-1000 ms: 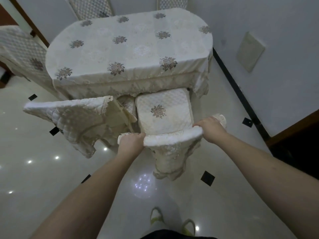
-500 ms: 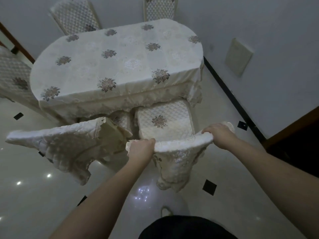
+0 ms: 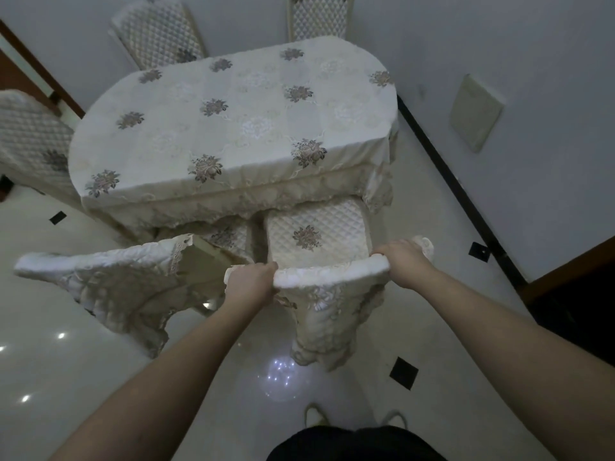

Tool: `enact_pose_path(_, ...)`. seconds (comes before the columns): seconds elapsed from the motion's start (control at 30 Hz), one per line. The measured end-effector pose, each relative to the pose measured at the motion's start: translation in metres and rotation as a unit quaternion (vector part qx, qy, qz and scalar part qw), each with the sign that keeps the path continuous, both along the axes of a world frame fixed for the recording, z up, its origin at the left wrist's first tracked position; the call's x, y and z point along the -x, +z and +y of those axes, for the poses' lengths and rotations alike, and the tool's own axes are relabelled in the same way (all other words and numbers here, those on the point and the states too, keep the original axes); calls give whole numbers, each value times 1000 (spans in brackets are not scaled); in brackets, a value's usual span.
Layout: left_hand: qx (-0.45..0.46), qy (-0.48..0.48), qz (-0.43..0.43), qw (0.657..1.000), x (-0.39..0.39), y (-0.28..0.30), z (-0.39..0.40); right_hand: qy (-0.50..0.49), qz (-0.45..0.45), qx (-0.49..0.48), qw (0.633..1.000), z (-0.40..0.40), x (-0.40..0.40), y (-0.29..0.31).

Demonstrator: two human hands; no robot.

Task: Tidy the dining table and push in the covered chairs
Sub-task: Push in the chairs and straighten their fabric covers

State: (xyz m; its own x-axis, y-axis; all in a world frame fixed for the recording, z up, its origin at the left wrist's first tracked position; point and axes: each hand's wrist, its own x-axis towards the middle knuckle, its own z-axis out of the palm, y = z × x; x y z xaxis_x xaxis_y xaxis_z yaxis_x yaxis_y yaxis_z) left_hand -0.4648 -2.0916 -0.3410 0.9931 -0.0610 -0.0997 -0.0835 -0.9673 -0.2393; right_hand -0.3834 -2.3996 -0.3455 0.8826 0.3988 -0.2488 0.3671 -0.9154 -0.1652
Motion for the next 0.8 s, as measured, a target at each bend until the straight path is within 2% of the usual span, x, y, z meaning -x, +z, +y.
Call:
enact_pose_path(0.13, 59, 35, 7, 998, -17, 7, -3, 7, 7, 9, 1000, 5, -17, 10)
enact_pose_path(0.47, 70, 40, 13, 997, -29, -1, 2, 31, -15, -21, 999, -1, -29, 1)
enact_pose_path(0.8, -1, 55, 110, 992, -76, 25, -3, 26, 26, 8, 999, 7, -75, 18)
